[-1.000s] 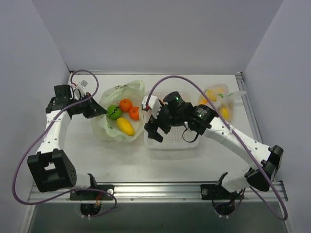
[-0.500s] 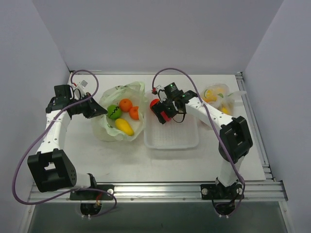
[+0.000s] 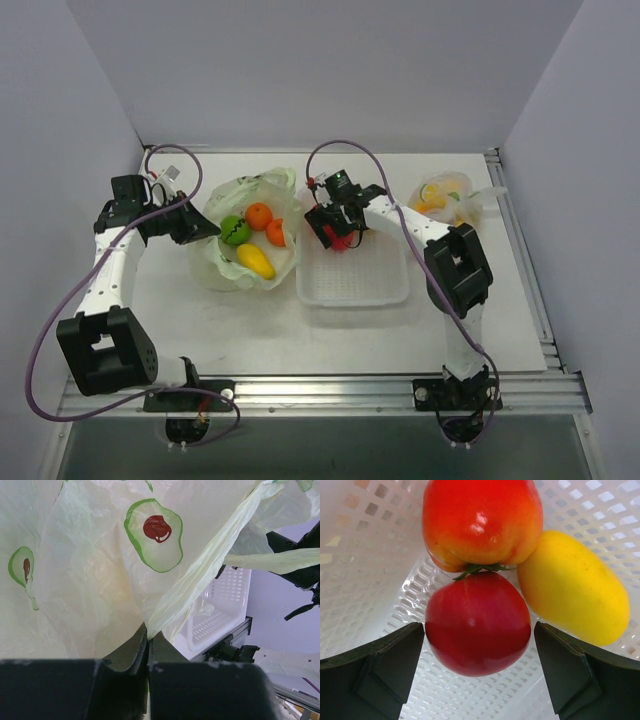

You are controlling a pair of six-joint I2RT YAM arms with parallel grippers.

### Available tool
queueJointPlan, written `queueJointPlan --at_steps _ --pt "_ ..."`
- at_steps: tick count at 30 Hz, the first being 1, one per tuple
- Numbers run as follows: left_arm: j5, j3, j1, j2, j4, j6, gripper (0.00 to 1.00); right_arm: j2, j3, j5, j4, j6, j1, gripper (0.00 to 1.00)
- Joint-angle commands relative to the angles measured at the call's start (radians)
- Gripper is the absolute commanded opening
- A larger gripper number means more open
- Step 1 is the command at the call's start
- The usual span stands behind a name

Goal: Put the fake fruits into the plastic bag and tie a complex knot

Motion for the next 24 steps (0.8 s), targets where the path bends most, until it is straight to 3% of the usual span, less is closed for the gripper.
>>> queueJointPlan --at_steps 1,6,12,16,24 --pt "-0.003 0.002 0.007 -0.025 0.035 0.018 0.05 -0.040 -0.056 0.031 -0.012 0.011 0.007 0.98" --pt "-0.003 0.004 0.007 -0.019 0.035 0.013 0.05 -0.096 -0.148 0.015 -0.010 0.000 0.015 0.98" --pt "-0.009 0.004 0.007 -0.025 0.035 0.010 0.05 -0.174 -0.205 -0.018 -0.003 0.006 0.015 0.79" --pt "-0.009 0.002 0.008 -0.026 0.033 0.009 0.05 -0.203 -0.208 0.003 0.022 0.008 0.013 1.00" --pt "-0.008 0.010 0.007 -0.025 0.035 0.007 0.05 -0.073 -0.062 -0.032 0.026 0.002 0.009 1.00"
